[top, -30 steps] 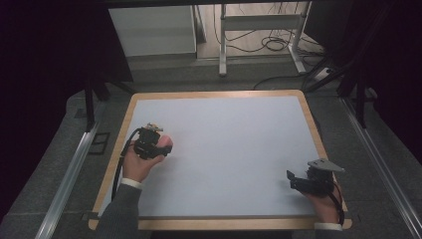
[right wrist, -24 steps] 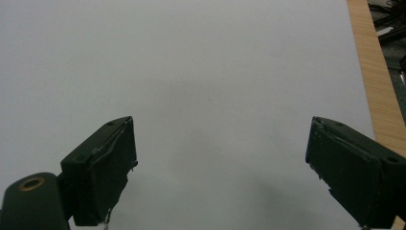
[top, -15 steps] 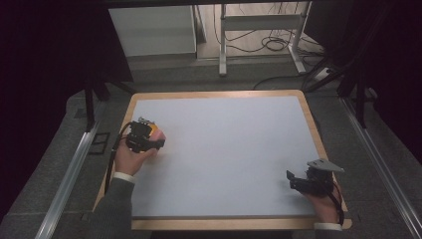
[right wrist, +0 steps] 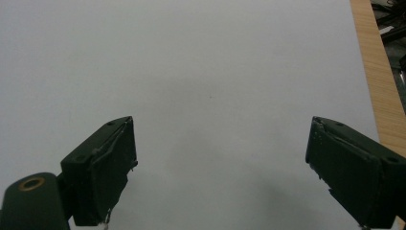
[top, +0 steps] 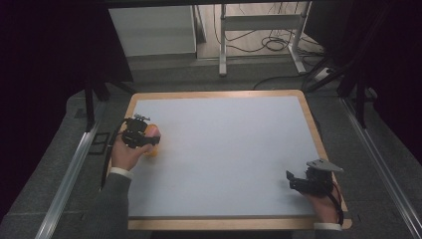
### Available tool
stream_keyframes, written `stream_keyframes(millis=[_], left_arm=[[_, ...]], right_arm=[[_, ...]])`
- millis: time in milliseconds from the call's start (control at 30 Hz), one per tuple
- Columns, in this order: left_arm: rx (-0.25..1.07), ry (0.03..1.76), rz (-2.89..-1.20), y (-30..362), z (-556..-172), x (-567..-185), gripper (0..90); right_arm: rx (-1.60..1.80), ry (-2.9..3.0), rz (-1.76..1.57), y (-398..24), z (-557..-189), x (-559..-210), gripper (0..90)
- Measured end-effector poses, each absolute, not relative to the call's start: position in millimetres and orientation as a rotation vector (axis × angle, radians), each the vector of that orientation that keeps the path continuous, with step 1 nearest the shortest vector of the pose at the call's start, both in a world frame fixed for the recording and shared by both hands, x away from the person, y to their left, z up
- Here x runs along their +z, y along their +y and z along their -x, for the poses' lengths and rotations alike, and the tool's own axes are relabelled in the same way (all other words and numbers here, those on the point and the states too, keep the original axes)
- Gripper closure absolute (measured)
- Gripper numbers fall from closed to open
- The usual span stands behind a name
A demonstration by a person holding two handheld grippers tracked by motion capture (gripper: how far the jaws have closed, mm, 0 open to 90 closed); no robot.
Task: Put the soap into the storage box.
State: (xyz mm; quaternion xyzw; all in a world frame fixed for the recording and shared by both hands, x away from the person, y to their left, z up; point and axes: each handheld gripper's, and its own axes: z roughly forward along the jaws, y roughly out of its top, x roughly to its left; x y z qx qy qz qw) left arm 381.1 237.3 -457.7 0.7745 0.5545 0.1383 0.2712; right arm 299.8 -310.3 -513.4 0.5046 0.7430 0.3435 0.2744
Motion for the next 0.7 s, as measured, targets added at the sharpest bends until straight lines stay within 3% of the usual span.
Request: stream_keyframes(millis=[700], left_arm=[[0.412, 1.598, -2.037, 251, -400, -469, 59.8]], right_arm=[[0.915, 2.011, -1.353, -309, -300, -515, 9.9]])
